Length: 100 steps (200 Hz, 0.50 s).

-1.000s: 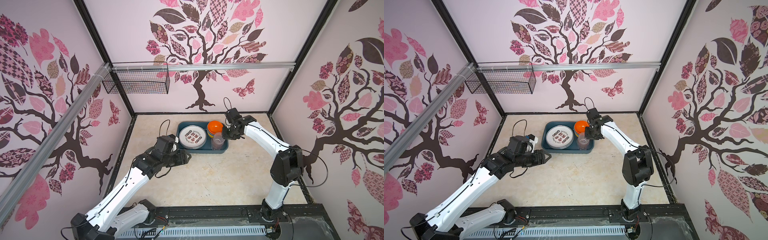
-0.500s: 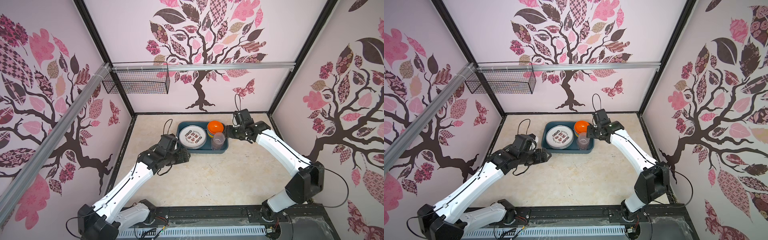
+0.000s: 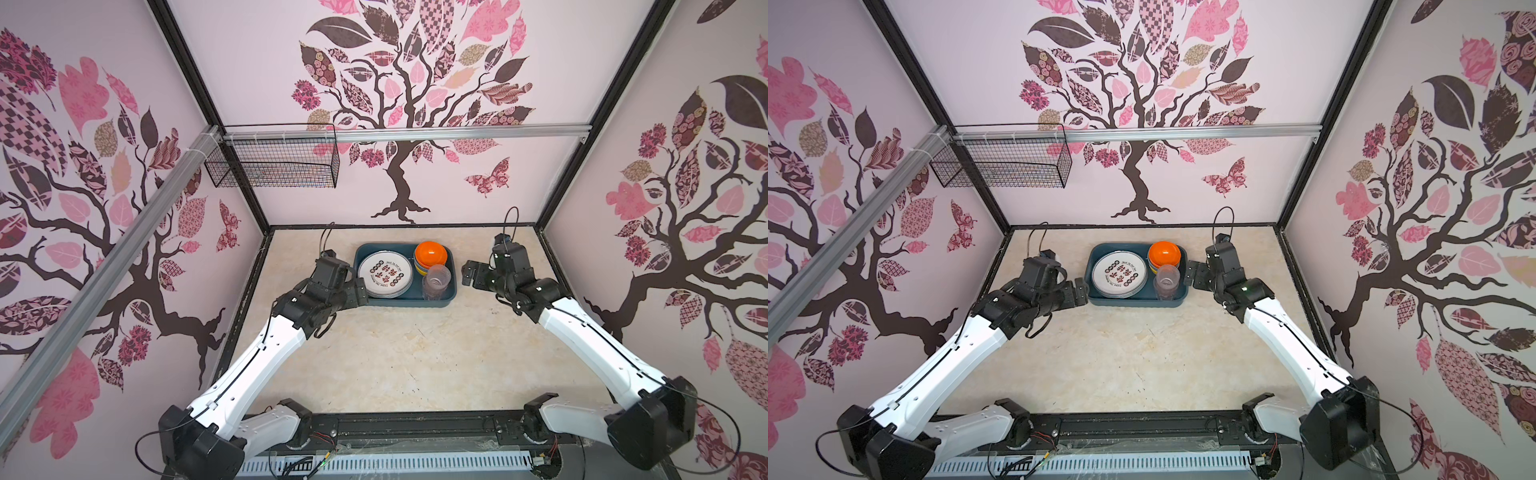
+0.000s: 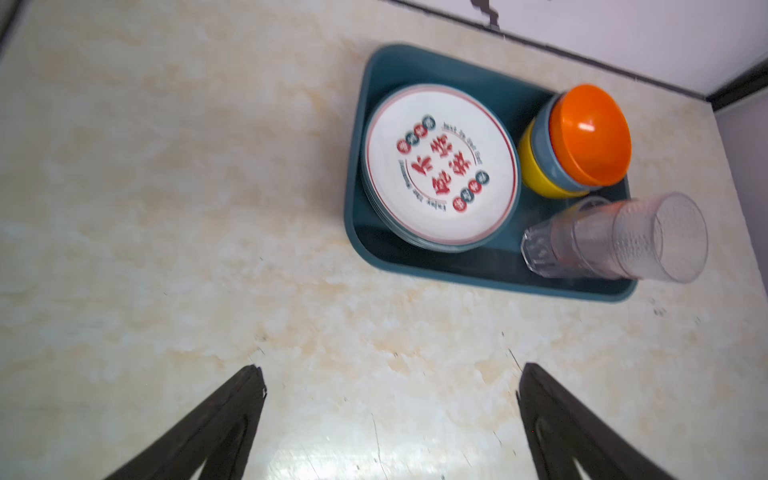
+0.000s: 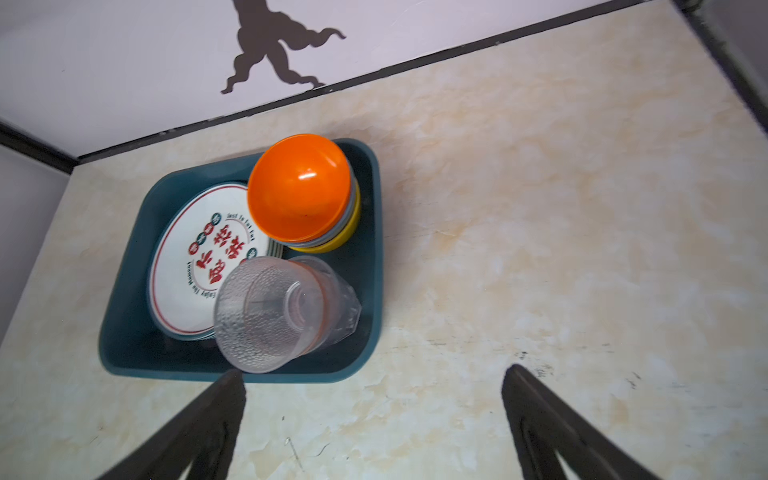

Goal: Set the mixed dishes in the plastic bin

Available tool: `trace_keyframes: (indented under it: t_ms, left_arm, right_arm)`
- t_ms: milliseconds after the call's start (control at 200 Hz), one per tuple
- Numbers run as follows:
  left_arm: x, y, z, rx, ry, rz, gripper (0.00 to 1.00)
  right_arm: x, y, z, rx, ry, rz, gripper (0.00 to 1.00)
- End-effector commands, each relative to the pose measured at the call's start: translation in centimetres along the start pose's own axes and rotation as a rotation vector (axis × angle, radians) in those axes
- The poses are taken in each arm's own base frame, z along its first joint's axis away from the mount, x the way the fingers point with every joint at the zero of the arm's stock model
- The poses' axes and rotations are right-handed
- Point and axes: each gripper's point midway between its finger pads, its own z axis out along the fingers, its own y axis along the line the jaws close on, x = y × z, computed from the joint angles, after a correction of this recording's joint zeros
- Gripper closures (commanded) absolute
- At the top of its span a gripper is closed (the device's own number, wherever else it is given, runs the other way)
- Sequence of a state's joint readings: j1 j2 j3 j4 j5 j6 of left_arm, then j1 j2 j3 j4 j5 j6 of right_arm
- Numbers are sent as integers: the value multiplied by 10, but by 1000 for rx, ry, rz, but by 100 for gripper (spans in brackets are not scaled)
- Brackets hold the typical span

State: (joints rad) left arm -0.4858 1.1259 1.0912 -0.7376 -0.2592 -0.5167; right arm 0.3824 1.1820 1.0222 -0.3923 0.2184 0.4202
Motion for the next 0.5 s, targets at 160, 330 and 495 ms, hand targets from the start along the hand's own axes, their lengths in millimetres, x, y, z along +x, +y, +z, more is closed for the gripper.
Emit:
trace_keyframes:
  t_ms: [160, 330, 495]
  left_arm:
    - [-40, 102, 7, -312, -369, -50, 1]
    - [-36, 148, 18, -370, -448, -94, 2]
    - [-27, 185, 39, -497, -434, -93, 2]
  right_arm:
    - [-31, -83, -37, 298, -521, 60, 0]
    - [-12, -114, -45, 397, -714, 23, 0]
    - [7, -142, -25, 490, -648, 51, 0]
